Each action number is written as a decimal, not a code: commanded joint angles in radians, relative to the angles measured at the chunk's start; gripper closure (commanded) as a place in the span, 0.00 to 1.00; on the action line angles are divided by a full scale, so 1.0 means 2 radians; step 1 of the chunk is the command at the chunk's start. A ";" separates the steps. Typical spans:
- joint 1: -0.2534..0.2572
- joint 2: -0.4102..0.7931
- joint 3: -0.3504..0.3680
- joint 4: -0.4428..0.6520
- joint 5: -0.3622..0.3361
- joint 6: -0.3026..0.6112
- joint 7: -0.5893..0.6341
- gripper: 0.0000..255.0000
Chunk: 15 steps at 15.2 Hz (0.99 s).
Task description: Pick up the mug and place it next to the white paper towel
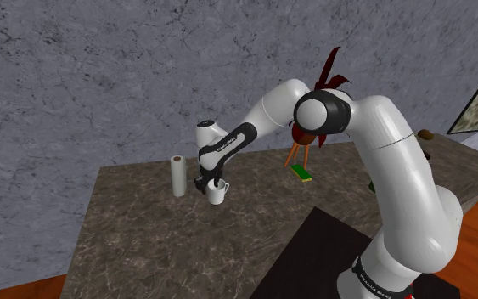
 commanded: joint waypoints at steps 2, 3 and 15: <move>0.000 0.000 0.000 0.000 0.000 0.000 0.000 0.00; 0.000 0.000 0.000 0.000 0.000 0.000 0.000 0.00; -0.004 -0.045 0.010 -0.007 0.010 -0.038 -0.006 0.00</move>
